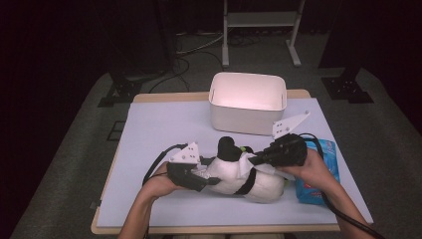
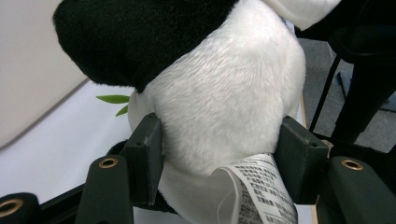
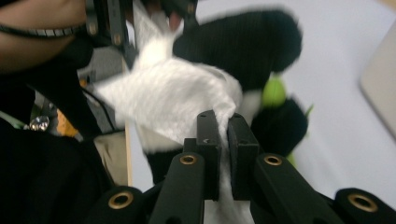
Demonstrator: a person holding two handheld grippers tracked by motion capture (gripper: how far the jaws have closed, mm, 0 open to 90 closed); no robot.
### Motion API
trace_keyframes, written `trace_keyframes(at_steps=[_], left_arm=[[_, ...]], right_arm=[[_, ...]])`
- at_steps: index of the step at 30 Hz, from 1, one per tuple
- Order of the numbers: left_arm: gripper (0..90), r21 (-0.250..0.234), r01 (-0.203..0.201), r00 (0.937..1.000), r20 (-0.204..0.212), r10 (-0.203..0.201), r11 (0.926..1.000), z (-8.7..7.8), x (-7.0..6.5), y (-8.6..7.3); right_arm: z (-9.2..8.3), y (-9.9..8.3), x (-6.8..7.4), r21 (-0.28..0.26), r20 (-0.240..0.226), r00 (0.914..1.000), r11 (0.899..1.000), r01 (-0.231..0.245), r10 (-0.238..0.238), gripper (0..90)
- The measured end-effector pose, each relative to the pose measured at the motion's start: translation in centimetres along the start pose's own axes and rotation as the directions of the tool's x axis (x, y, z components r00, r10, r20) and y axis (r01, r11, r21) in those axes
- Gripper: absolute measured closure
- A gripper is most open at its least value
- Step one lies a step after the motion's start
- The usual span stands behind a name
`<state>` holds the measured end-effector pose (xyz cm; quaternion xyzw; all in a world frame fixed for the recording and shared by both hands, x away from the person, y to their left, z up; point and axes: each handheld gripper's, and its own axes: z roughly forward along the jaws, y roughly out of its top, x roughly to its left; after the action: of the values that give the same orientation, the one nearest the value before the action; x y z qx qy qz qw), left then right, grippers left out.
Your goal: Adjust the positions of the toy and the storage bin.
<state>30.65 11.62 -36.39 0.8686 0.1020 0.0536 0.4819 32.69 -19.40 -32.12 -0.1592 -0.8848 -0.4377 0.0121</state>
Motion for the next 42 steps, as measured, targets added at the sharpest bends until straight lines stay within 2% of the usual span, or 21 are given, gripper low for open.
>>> trace_keyframes(at_steps=[3, 7, 12, 17, 24, 29, 31, 33, 37, 42], left_arm=[[38.8, 0.003, 0.010, 0.9999, 0.002, -0.010, 0.9999, 0.1, 0.1, -0.1], [33.7, -0.007, 0.019, 0.9997, 0.014, -0.019, 0.9998, 0.4, 0.0, 0.1], [25.0, 0.001, 0.040, 0.9990, 0.018, -0.040, 0.9992, 0.3, 0.3, -0.2], [21.5, 0.021, 0.049, 0.9980, 0.040, -0.050, 0.9986, 0.6, 0.6, -0.9], [18.6, 0.045, 0.091, 0.9935, 0.064, -0.093, 0.9949, 1.3, 1.1, -1.9], [16.2, 0.038, 0.067, 0.9956, 0.062, -0.069, 0.9970, 2.2, 0.6, -1.7], [16.9, 0.035, 0.059, 0.9968, 0.052, -0.061, 0.9976, 2.4, 0.6, -1.6], [22.6, 0.033, 0.054, 0.9975, 0.043, -0.056, 0.9980, 2.4, 0.6, -1.5], [37.0, 0.024, 0.013, 0.9999, 0.010, -0.013, 0.9996, 1.8, 0.2, -1.0], [40.0, 0.020, 0.002, 1.0000, -0.008, -0.002, 0.9998, 1.2, 0.2, -0.7]], right_arm=[[0.4, -1.4, 0.0, 0.055, 0.021, 0.9997, 0.998, -0.012, 0.011, 85.0], [0.1, -2.5, -0.2, 0.066, 0.024, 0.9995, 0.998, -0.023, 0.021, 85.4], [-0.4, -3.3, -0.1, 0.061, 0.022, 0.9992, 0.998, -0.035, 0.034, 85.5], [-0.8, -3.8, -0.3, 0.054, 0.017, 0.9990, 0.998, -0.041, 0.041, 85.4], [-1.0, -4.2, -0.4, 0.047, 0.010, 0.9986, 0.998, -0.052, 0.051, 85.4], [-1.0, -4.3, -0.3, 0.046, 0.005, 0.9988, 0.998, -0.049, 0.049, 85.4], [-1.0, -4.2, -0.3, 0.042, 0.005, 0.9987, 0.998, -0.051, 0.051, 85.4], [-0.8, -4.2, -0.3, 0.035, -0.001, 0.9987, 0.998, -0.050, 0.050, 85.4], [-0.5, -3.9, -0.4, 0.023, -0.009, 0.9986, 0.998, -0.052, 0.052, 85.4], [-0.4, -3.6, -0.6, -0.011, -0.027, 0.9978, 0.998, -0.061, 0.061, 85.5]])
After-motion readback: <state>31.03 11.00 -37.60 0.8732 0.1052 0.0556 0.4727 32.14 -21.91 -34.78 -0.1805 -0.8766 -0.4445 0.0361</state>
